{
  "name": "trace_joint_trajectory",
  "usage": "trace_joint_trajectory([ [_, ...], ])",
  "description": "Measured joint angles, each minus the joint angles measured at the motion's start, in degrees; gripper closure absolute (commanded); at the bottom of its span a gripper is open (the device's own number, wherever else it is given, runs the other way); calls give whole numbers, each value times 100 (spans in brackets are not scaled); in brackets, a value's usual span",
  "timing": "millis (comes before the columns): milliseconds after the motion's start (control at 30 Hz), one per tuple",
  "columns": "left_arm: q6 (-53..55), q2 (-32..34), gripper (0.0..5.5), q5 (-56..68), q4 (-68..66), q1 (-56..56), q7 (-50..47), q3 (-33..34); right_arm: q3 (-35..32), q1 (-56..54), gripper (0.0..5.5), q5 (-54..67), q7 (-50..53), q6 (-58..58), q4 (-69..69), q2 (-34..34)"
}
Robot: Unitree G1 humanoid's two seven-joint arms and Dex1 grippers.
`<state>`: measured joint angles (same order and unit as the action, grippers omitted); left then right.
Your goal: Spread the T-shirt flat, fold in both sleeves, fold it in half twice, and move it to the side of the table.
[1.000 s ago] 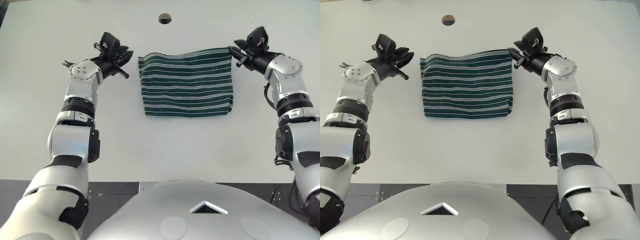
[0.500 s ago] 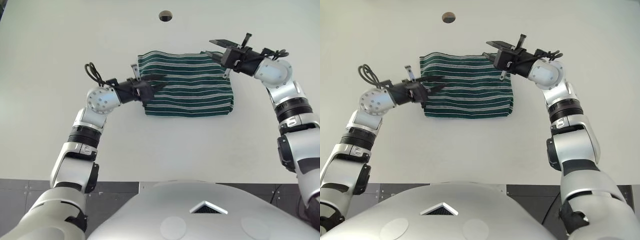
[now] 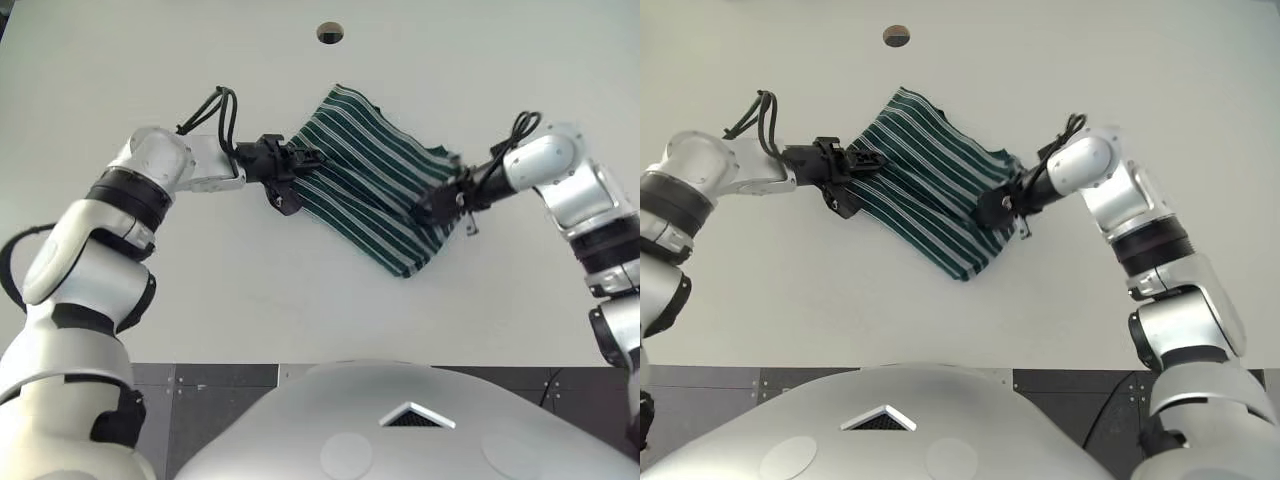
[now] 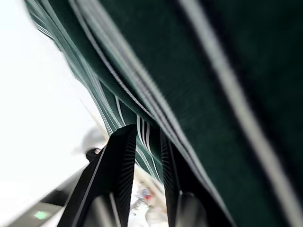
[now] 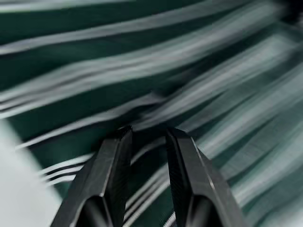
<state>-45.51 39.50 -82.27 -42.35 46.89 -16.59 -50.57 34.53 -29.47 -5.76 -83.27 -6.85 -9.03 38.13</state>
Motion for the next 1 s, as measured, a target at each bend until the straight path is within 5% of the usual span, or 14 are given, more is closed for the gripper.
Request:
trace_joint_trajectory([
  [133, 320, -248, 457, -1219, -292, 695, -1044, -1170, 974, 329, 422, 371, -391, 1406, 1192, -1033],
  [367, 877, 90, 457, -1697, -397, 834, -2772, -1965, 449, 549, 422, 451, 507, 1386, 883, -1250],
  [433, 926, 326, 457, -1659, -66, 822, -3035, -1924, 34, 624, 422, 903, 486, 1608, 1103, -1104],
  [567, 682, 1176, 457, -208, 1452, 940, -3175, -476, -988, 719, 422, 2678, 5, 2793, 1966, -727],
  [733, 153, 2245, 437, 3120, 3286, 634, -1767, 976, -2101, 922, 415, 4084, -308, 3687, 2240, -8],
  [1000, 2, 4629, 313, 7115, 4385, -3207, 1667, -563, -2762, 2288, 278, 2188, -171, -85, 416, 1069],
])
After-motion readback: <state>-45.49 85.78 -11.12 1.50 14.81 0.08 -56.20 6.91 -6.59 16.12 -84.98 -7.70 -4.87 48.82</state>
